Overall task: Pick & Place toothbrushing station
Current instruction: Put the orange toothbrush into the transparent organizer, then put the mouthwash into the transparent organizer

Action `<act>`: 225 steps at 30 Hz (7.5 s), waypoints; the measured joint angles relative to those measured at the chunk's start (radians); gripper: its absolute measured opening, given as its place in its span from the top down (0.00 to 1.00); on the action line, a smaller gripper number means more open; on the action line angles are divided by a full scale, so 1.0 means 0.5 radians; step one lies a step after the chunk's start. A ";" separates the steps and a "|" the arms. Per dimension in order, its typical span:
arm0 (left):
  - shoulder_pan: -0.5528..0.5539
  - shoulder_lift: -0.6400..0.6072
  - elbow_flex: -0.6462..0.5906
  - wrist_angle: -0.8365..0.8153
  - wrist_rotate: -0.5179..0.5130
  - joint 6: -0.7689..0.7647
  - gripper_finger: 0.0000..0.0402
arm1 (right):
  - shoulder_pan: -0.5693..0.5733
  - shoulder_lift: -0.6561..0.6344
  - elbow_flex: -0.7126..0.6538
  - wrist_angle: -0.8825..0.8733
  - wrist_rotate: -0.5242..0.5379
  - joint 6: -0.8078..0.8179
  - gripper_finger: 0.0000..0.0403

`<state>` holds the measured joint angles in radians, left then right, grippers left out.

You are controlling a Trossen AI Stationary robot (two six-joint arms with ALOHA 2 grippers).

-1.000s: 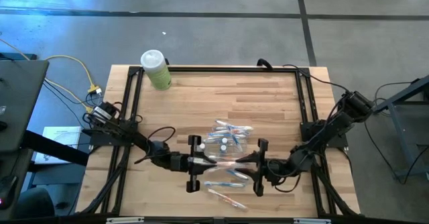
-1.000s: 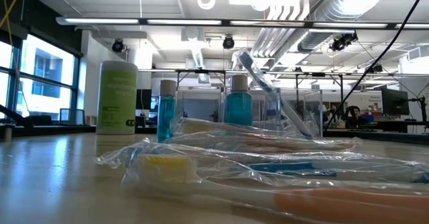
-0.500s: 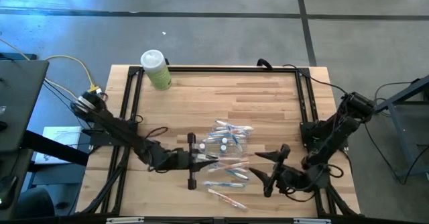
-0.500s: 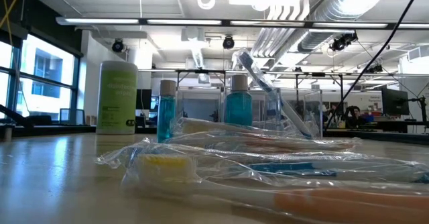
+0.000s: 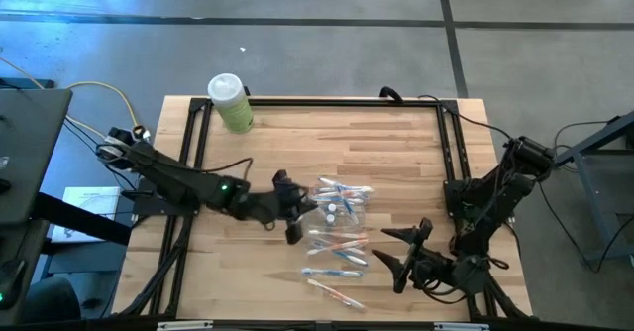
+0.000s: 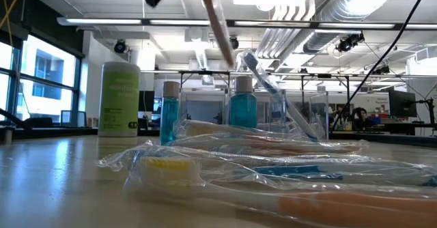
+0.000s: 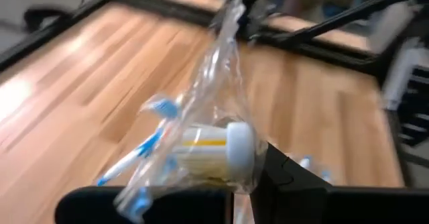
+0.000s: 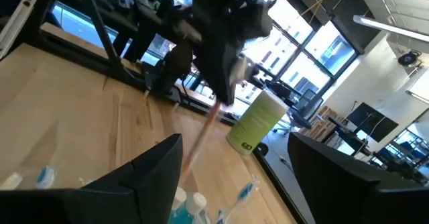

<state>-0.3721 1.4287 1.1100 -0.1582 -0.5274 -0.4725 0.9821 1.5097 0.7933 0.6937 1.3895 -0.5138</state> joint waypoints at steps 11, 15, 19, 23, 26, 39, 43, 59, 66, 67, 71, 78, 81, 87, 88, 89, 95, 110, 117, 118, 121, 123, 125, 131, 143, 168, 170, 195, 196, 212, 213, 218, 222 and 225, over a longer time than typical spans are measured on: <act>0.152 0.056 0.000 -0.098 0.217 -0.185 0.97 | -0.006 0.001 0.000 -0.179 -0.002 0.102 0.35; 0.165 0.056 0.000 -0.110 0.271 -0.216 0.97 | -0.019 0.001 0.001 -0.179 -0.017 0.100 0.35; 0.165 0.055 0.001 -0.125 0.274 -0.225 0.97 | -0.060 0.001 0.000 -0.191 -0.025 0.122 0.35; 0.165 0.044 0.008 -0.183 0.267 -0.260 0.97 | -0.112 0.001 0.001 -0.299 -0.083 0.215 0.35; 0.165 0.042 0.016 -0.233 0.266 -0.253 0.98 | -0.145 0.001 0.000 -0.373 -0.159 0.274 0.35; 0.177 0.084 0.151 -0.486 0.251 -0.292 0.98 | -0.253 0.001 0.000 -0.474 -0.286 0.385 0.35; 0.190 0.114 0.153 -0.457 0.257 -0.293 0.98 | -0.252 0.001 0.000 -0.507 -0.288 0.421 0.35; 0.323 0.317 0.151 -0.514 0.532 -0.256 0.91 | -0.225 0.002 0.000 -0.684 -0.330 0.670 0.35; 0.277 0.347 0.149 -0.514 0.579 -0.260 0.90 | -0.242 0.002 0.001 -0.661 -0.332 0.625 0.35; 0.273 0.347 0.149 -0.512 0.579 -0.260 0.90 | -0.243 0.002 0.001 -0.661 -0.340 0.624 0.35; 0.276 0.347 0.149 -0.456 0.547 -0.324 0.90 | -0.242 0.002 0.001 -0.649 -0.390 0.616 0.35; 0.295 0.347 0.149 -0.421 0.540 -0.365 0.90 | -0.240 0.002 0.001 -0.678 -0.375 0.617 0.35; 0.279 0.346 0.149 -0.422 0.528 -0.360 0.90 | -0.240 0.002 0.001 -0.688 -0.376 0.618 0.35; 0.275 0.346 0.149 -0.417 0.530 -0.465 0.90 | -0.240 0.002 0.001 -0.688 -0.376 0.651 0.35; 0.275 0.346 0.149 -0.425 0.536 -0.465 0.90 | -0.240 0.002 0.001 -0.688 -0.376 0.656 0.35; 0.276 0.346 0.149 -0.438 0.536 -0.465 0.90 | -0.240 0.002 0.001 -0.687 -0.376 0.656 0.35; 0.265 0.358 0.149 -0.447 0.551 -0.471 0.90 | -0.241 0.002 0.001 -0.688 -0.376 0.657 0.35; 0.259 0.359 0.149 -0.448 0.622 -0.613 0.90 | -0.241 0.002 0.001 -0.693 -0.377 0.658 0.35; 0.259 0.360 0.149 -0.448 0.626 -0.583 0.90 | -0.242 0.002 0.001 -0.693 -0.378 0.656 0.35; 0.262 0.360 0.149 -0.448 0.626 -0.594 0.90 | -0.242 0.002 0.001 -0.693 -0.378 0.656 0.35; 0.282 0.360 0.149 -0.452 0.663 -0.647 0.90 | -0.242 0.002 0.001 -0.694 -0.378 0.655 0.35; 0.288 0.360 0.149 -0.453 0.679 -0.652 0.90 | -0.242 0.002 0.001 -0.694 -0.382 0.655 0.35; 0.288 0.360 0.149 -0.453 0.679 -0.655 0.90 | -0.242 0.002 0.001 -0.694 -0.391 0.654 0.35; 0.288 0.360 0.149 -0.452 0.681 -0.676 0.89 | -0.242 0.002 0.001 -0.694 -0.391 0.654 0.35; 0.281 0.360 0.149 -0.411 0.684 -0.564 0.64 | -0.242 0.002 0.001 -0.694 -0.391 0.653 0.35; 0.314 0.360 0.149 -0.356 0.851 -0.516 0.56 | -0.242 0.002 0.001 -0.695 -0.392 0.653 0.35; 0.325 0.356 0.149 -0.347 0.924 -0.517 0.56 | -0.242 0.002 0.001 -0.696 -0.392 0.653 0.35; 0.465 0.106 0.149 -0.794 1.125 -0.479 0.56 | -0.242 0.002 0.001 -0.751 -0.475 0.659 0.35; 0.449 0.103 0.149 -0.823 1.161 -0.497 0.56 | -0.242 0.002 0.001 -0.751 -0.475 0.660 0.35; 0.164 0.103 0.149 -0.866 1.146 -0.229 0.57 | -0.242 0.002 0.001 -0.751 -0.481 0.660 0.35; 0.149 0.103 0.149 -0.877 1.077 -0.196 0.57 | -0.242 0.002 0.001 -0.751 -0.481 0.660 0.35; 0.102 0.103 0.149 -0.895 0.851 0.120 0.57 | -0.242 0.002 0.001 -0.751 -0.481 0.660 0.35; 0.070 0.115 0.148 -0.893 0.720 0.440 0.57 | -0.242 0.002 0.001 -0.751 -0.481 0.660 0.35; 0.047 0.165 0.144 -0.931 0.590 0.723 0.57 | -0.242 0.002 0.001 -0.751 -0.481 0.660 0.35</act>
<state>-0.3487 1.5112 1.1821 -0.6239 -0.2324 -0.1109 0.8612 1.5105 0.7937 0.3180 1.1488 -0.1837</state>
